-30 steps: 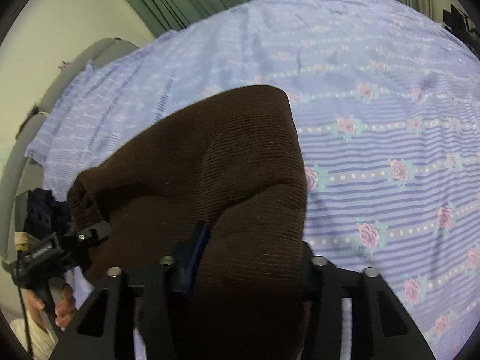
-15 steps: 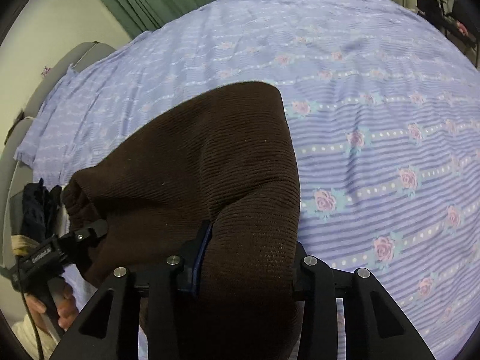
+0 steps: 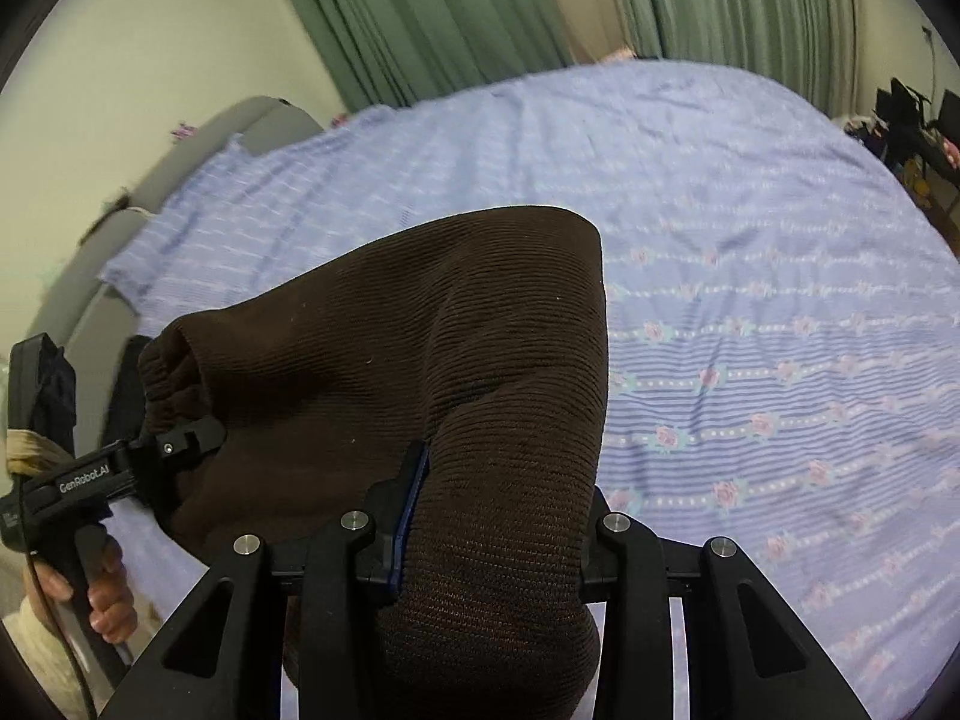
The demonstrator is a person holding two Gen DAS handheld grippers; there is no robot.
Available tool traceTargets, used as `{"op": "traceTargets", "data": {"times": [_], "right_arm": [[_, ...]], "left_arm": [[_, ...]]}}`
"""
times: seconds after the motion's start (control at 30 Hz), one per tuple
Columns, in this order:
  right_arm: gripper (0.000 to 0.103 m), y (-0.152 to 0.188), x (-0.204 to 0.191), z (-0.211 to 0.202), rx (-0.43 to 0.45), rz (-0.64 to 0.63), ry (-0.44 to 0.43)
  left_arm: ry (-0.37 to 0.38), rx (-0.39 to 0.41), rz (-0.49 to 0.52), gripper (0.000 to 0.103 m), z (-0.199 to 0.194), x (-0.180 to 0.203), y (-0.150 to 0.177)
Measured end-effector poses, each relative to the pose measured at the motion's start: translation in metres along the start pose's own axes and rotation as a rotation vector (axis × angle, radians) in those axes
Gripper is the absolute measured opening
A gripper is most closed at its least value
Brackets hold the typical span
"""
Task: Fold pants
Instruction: 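Carry the lifted brown bundle with both tools toward the black clothes stack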
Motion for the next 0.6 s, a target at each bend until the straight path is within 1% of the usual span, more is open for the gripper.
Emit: {"op": "traceTargets", "data": {"times": [0.03,0.07,0.1,0.17,0.2,0.23,0.3,0.33,0.43,0.6], "right_arm": [[0.037,0.000,-0.005,-0.021,0.020,-0.011,-0.011],[0.037,-0.001,-0.009,-0.034,0.033,-0.019,-0.018],[0.037,-0.001,-0.014,-0.052,0.046,-0.031,-0.026],[0.037,0.001,-0.024,-0.079,0.061,-0.040,-0.041],[0.037,0.003,-0.026,-0.088,0.064,-0.041,-0.046],[0.037,0.005,-0.031,-0.104,0.066,-0.043,-0.053],[0.037,0.008,-0.045,-0.126,0.086,-0.063,-0.057],[0.037,0.009,-0.052,-0.136,0.097,-0.077,-0.055],[0.037,0.013,-0.070,-0.160,0.114,-0.092,-0.060],[0.037,0.018,-0.117,-0.194,0.166,-0.135,-0.053]], "left_arm": [[-0.004,0.016,0.003,0.049,-0.016,0.006,0.004],[-0.008,0.027,0.003,0.049,-0.023,0.013,0.005],[-0.012,0.049,0.006,0.049,-0.044,0.022,0.010],[-0.023,0.079,0.010,0.049,-0.073,0.033,0.012],[-0.028,0.087,0.012,0.049,-0.075,0.037,0.015],[-0.035,0.102,0.014,0.049,-0.091,0.042,0.019],[-0.039,0.118,0.009,0.049,-0.101,0.050,0.019],[-0.034,0.134,0.006,0.049,-0.116,0.053,0.022],[-0.037,0.172,0.019,0.049,-0.147,0.055,0.023],[-0.022,0.225,0.040,0.049,-0.196,0.030,0.020]]}}
Point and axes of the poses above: each gripper's, at about its wrist camera, not at the fingertips, and z roughly the way its jaws point, x to its right, y to its underside, the point moved 10 cm from there along z, roughly the way its jaws point, and after that the axes turned 11 degrees about y, right-handed, at the moved point
